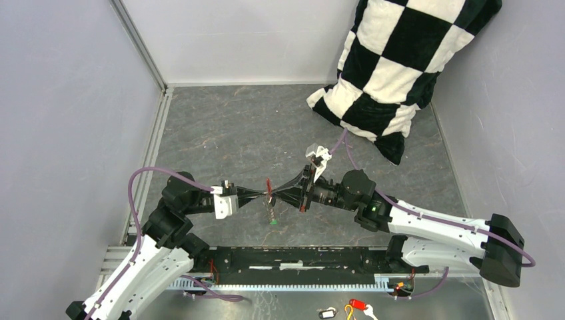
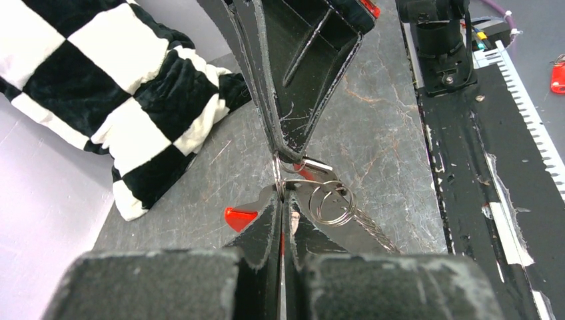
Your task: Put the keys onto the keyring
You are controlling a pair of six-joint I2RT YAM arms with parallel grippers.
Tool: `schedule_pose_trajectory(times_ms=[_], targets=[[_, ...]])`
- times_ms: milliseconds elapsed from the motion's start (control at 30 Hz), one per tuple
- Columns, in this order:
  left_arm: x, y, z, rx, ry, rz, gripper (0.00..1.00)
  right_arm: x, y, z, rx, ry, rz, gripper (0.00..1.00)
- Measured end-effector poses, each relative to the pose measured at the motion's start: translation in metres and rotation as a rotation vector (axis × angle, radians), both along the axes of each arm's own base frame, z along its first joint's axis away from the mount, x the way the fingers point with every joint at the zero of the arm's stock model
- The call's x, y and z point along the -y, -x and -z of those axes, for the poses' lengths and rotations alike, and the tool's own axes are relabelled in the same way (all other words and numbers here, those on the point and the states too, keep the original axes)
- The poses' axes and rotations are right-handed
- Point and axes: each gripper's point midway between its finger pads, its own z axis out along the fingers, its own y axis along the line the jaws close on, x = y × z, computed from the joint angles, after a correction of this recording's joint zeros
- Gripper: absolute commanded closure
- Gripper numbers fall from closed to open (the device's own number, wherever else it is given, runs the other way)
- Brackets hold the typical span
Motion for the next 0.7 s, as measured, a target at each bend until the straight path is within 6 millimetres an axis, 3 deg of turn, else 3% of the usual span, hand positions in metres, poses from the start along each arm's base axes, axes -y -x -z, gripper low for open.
schedule_pose_trajectory(times_ms=[700], targets=[[-0.0003,0.0016,0.0035,0.027,-0.018,0.016,0.98,-0.0003,-0.0021,-0.0044,-0.011,-0.02,0.012,1.0]])
